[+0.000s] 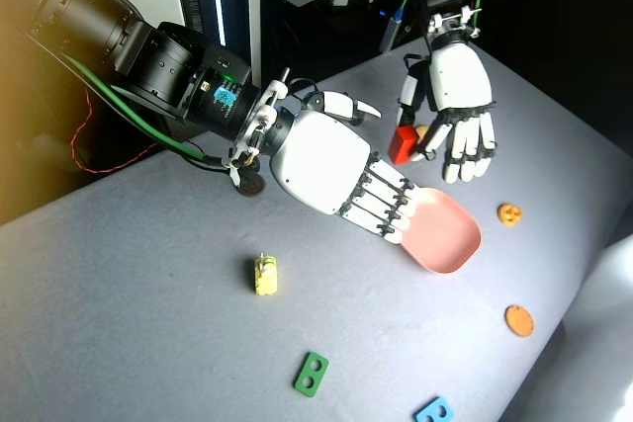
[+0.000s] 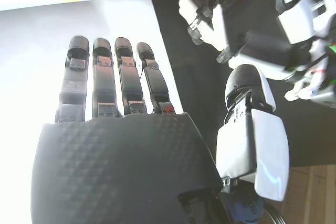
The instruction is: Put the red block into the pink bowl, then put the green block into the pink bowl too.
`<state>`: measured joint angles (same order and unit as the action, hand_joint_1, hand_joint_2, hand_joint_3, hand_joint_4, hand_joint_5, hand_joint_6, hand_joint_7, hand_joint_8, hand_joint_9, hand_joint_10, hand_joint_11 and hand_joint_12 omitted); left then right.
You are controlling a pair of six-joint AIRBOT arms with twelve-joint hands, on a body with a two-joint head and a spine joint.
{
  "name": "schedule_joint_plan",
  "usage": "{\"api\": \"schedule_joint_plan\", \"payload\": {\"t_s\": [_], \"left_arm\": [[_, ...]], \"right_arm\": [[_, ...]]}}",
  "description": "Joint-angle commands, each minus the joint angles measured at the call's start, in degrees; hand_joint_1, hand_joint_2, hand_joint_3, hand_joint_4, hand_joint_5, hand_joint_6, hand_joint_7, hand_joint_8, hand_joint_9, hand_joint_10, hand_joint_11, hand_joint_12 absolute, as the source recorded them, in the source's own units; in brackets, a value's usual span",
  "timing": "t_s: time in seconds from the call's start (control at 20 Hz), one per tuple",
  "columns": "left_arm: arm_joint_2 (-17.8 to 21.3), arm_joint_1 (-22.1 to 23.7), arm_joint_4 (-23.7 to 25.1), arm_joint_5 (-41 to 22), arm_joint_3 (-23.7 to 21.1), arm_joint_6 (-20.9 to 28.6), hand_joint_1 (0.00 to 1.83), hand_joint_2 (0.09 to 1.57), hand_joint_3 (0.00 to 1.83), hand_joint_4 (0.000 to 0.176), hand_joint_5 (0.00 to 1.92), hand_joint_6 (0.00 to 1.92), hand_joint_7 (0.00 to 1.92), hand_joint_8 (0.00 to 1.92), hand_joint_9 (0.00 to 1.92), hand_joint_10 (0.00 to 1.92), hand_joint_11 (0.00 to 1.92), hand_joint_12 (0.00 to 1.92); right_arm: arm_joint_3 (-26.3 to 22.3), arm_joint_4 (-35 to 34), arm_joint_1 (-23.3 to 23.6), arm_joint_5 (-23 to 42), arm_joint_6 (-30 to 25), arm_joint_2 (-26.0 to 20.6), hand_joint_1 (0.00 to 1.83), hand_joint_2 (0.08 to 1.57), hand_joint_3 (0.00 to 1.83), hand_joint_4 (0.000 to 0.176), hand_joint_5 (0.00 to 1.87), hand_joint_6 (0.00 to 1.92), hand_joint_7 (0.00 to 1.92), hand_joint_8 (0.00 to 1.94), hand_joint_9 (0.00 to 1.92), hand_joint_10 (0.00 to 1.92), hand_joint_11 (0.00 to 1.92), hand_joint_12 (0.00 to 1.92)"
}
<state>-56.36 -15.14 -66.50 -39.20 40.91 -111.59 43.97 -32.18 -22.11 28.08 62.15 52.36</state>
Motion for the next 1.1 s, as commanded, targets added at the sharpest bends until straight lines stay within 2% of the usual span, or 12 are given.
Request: {"api": "schedule_joint_plan", "payload": {"t_s": [0.0, 0.1, 0.15, 0.25, 0.3, 0.4, 0.5, 0.6, 0.65, 0.75, 0.9, 1.05], "left_arm": [[-0.32, 1.38, 2.83, -1.31, 0.73, -0.65, 1.19, 1.03, 0.00, 0.000, 1.18, 0.66, 0.44, 0.00, 0.29, 0.00, 0.00, 0.51], [-0.92, 3.02, 2.80, 0.29, 2.26, -1.17, 1.19, 1.03, 0.00, 0.000, 1.17, 0.68, 0.42, 0.00, 0.24, 0.00, 0.00, 0.52], [-1.12, 3.59, 2.80, 0.79, 2.90, -1.24, 1.18, 1.05, 0.00, 0.000, 1.12, 0.76, 0.38, 0.00, 0.20, 0.00, 0.00, 0.44], [-1.58, 4.46, 2.94, 1.16, 4.34, -1.21, 1.18, 1.06, 0.00, 0.000, 1.10, 0.78, 0.32, 0.00, 0.13, 0.00, 0.00, 0.25], [-1.89, 4.83, 3.14, 1.76, 5.15, -1.11, 1.17, 1.08, 0.01, 0.000, 1.04, 0.88, 0.29, 0.01, 0.10, 0.01, 0.00, 0.21], [-2.60, 4.98, 4.36, 2.27, 6.54, 0.09, 1.16, 1.10, 0.00, 0.000, 1.01, 0.93, 0.30, 0.01, 0.10, 0.01, 0.00, 0.27], [-3.89, 5.01, 5.90, 2.67, 8.63, 2.04, 1.18, 1.05, 0.00, 0.000, 1.14, 0.73, 0.34, 0.01, 0.18, 0.02, 0.00, 0.43], [-5.11, 5.07, 7.39, 2.96, 10.50, 3.73, 1.18, 1.05, 0.00, 0.000, 1.12, 0.76, 0.38, 0.02, 0.22, 0.02, 0.00, 0.47], [-5.67, 5.11, 7.89, 3.10, 11.22, 4.25, 1.19, 1.03, 0.00, 0.000, 1.17, 0.68, 0.46, 0.02, 0.27, 0.02, 0.00, 0.48], [-7.30, 5.14, 9.52, 3.44, 13.25, 6.15, 1.20, 1.02, 0.00, 0.000, 1.21, 0.61, 0.49, 0.01, 0.33, 0.01, 0.00, 0.57], [-9.43, 5.13, 11.25, 3.44, 15.95, 8.32, 1.19, 1.03, 0.00, 0.000, 1.15, 0.70, 0.46, 0.00, 0.32, 0.00, 0.00, 0.61], [-10.45, 5.06, 13.12, 3.88, 18.13, 10.03, 1.18, 1.05, 0.00, 0.000, 1.12, 0.76, 0.43, 0.00, 0.30, 0.00, 0.00, 0.58]], "right_arm": [[-0.16, 1.07, 0.34, 5.84, -0.57, -0.59, 0.00, 1.11, 0.00, 0.000, 0.09, 0.00, 0.09, 0.00, 0.05, 0.00, 0.00, 0.18], [-0.16, 1.07, 0.40, 5.84, -0.57, -0.60, 0.00, 1.12, 0.00, 0.000, 0.07, 0.00, 0.07, 0.00, 0.04, 0.00, 0.00, 0.12], [-0.16, 1.07, 0.44, 5.84, -0.56, -0.62, 0.01, 1.12, 0.00, 0.000, 0.10, 0.00, 0.10, 0.00, 0.07, 0.00, 0.00, 0.22], [-0.17, 1.08, 0.55, 5.84, -0.56, -0.94, 0.00, 1.11, 0.00, 0.000, 0.08, 0.01, 0.08, 0.00, 0.05, 0.00, 0.00, 0.19], [-0.17, 1.08, 0.74, 5.84, -0.56, -1.27, 0.00, 1.11, 0.00, 0.000, 0.08, 0.00, 0.08, 0.00, 0.05, 0.00, 0.00, 0.16], [-0.17, 1.08, 1.13, 5.84, -0.56, -2.18, 0.00, 1.11, 0.00, 0.000, 0.09, 0.00, 0.09, 0.00, 0.06, 0.00, 0.00, 0.16], [-0.17, 1.25, 2.18, 5.83, -0.57, -3.59, 0.00, 1.13, 0.00, 0.000, 0.11, 0.00, 0.11, 0.00, 0.07, 0.00, 0.00, 0.22], [-0.17, 1.26, 3.33, 5.83, -0.57, -4.88, 0.00, 1.13, 0.00, 0.000, 0.10, 0.00, 0.11, 0.00, 0.06, 0.00, 0.00, 0.17], [-0.16, 1.26, 3.70, 5.84, -0.57, -5.23, 0.00, 1.13, 0.00, 0.000, 0.10, 0.00, 0.10, 0.00, 0.05, 0.00, 0.00, 0.13], [-0.16, 1.27, 4.38, 5.84, -0.59, -6.04, 0.00, 1.13, 0.00, 0.000, 0.09, 0.00, 0.09, 0.00, 0.05, 0.00, 0.00, 0.14], [-0.17, 1.97, 4.36, 5.84, -0.59, -6.06, 0.00, 1.11, 0.00, 0.000, 0.06, 0.00, 0.06, 0.00, 0.02, 0.00, 0.00, 0.06], [-0.23, 2.85, 4.36, 5.84, -0.59, -6.01, 0.00, 1.11, 0.00, 0.000, 0.08, 0.00, 0.08, 0.00, 0.04, 0.00, 0.00, 0.14]]}}
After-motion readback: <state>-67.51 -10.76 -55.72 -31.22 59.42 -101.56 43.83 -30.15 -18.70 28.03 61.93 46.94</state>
